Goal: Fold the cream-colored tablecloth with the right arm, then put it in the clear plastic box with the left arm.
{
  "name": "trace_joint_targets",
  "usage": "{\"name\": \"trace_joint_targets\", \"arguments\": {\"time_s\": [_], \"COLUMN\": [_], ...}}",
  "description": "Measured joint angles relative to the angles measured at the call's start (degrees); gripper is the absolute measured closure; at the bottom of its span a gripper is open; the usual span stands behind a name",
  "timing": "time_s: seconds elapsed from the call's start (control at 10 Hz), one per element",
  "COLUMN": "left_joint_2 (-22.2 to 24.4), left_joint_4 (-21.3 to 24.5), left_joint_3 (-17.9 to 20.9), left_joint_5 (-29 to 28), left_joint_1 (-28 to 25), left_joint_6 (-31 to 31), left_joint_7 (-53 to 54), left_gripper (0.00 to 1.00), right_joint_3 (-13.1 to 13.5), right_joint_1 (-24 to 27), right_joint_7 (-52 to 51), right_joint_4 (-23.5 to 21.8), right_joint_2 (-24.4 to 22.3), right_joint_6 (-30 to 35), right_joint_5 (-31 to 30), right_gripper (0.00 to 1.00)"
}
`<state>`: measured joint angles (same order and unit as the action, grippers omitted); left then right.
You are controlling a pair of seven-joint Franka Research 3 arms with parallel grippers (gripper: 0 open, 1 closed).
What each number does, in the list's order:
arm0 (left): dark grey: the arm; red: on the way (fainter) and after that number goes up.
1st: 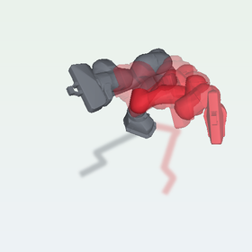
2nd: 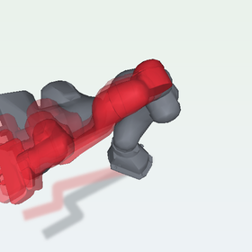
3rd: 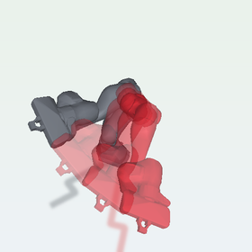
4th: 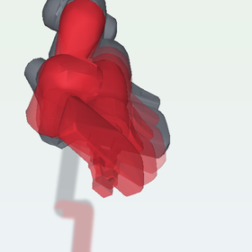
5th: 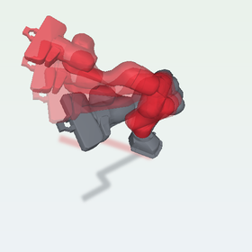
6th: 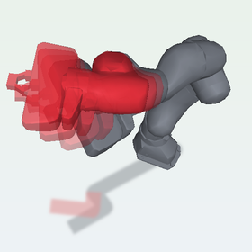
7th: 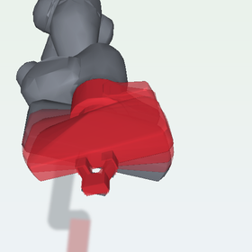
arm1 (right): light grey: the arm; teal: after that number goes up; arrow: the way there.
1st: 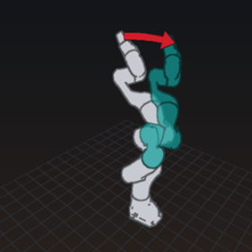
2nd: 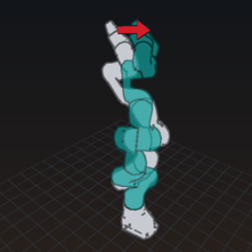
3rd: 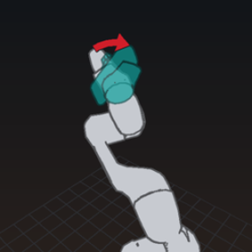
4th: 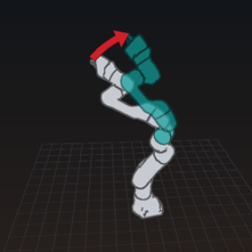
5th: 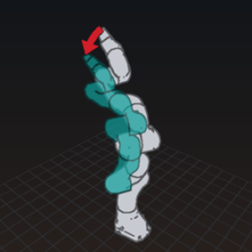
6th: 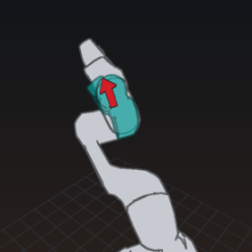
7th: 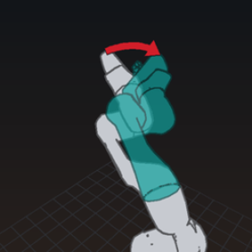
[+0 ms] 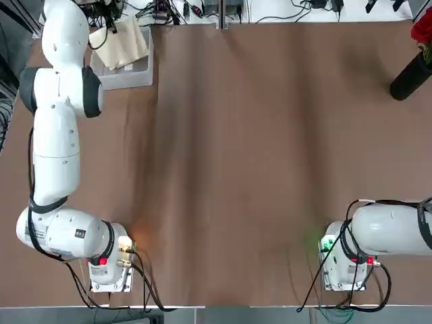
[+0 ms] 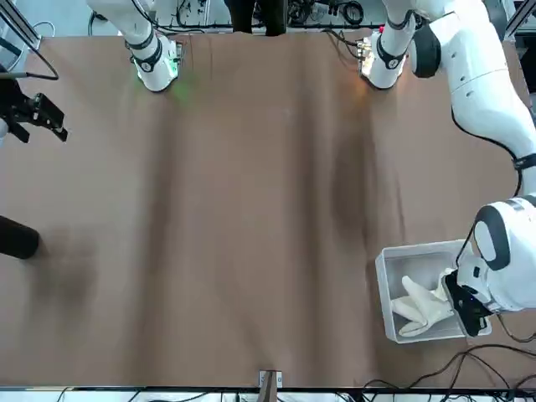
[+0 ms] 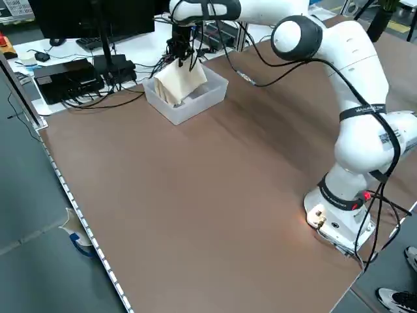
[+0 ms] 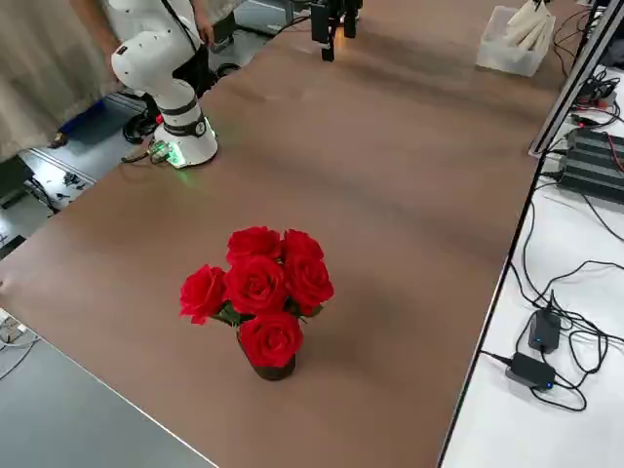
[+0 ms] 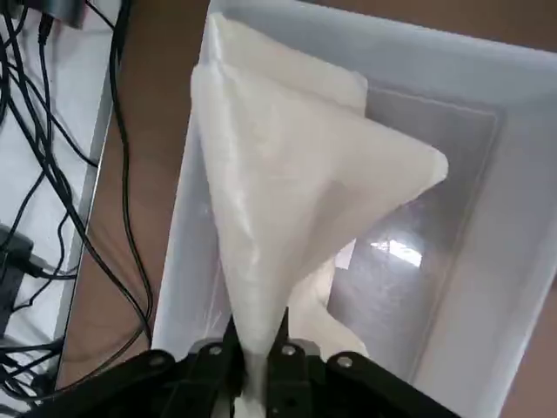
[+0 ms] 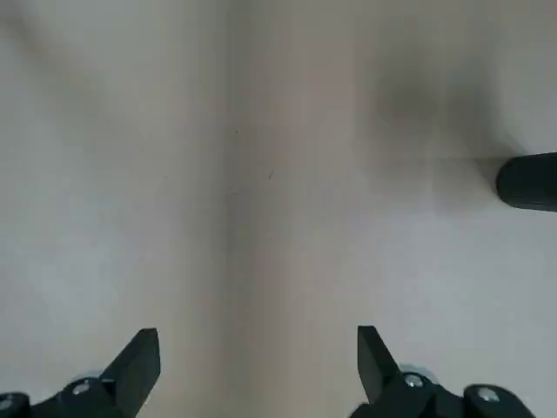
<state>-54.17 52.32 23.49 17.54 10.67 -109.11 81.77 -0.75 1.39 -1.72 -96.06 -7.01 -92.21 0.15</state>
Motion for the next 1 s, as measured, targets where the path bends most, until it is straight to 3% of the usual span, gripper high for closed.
{"name": "trace_joint_targets", "arguments": {"time_s": [0.1,0.4,0.6,0.8,1.0], "left_joint_2": [0.0,0.3,1.0,1.2,0.7], "left_joint_4": [0.0,-1.4,-1.5,-1.5,-1.2], "left_joint_3": [0.0,0.0,-0.7,-0.9,-0.9], "left_joint_5": [-0.8,-1.0,-1.0,-1.0,-1.0], "left_joint_1": [0.0,0.2,0.3,0.2,0.2], "left_joint_6": [0.6,11.7,15.6,16.0,12.4], "left_joint_7": [0.0,0.2,1.7,3.0,3.3], "left_gripper": [0.87,0.87,0.87,0.87,0.87], "right_joint_3": [0.0,-0.1,-0.1,-0.1,-0.1], "right_joint_1": [0.0,0.0,0.0,0.0,0.0], "right_joint_7": [0.0,0.0,0.0,0.0,0.0], "right_joint_4": [0.0,0.0,0.0,0.0,0.0], "right_joint_2": [0.0,0.0,0.0,0.0,0.0], "right_joint_6": [0.0,0.0,0.0,0.0,0.0], "right_joint_5": [0.0,0.0,0.0,0.0,0.0], "right_gripper": [0.00,0.00,0.00,0.00,0.00]}}
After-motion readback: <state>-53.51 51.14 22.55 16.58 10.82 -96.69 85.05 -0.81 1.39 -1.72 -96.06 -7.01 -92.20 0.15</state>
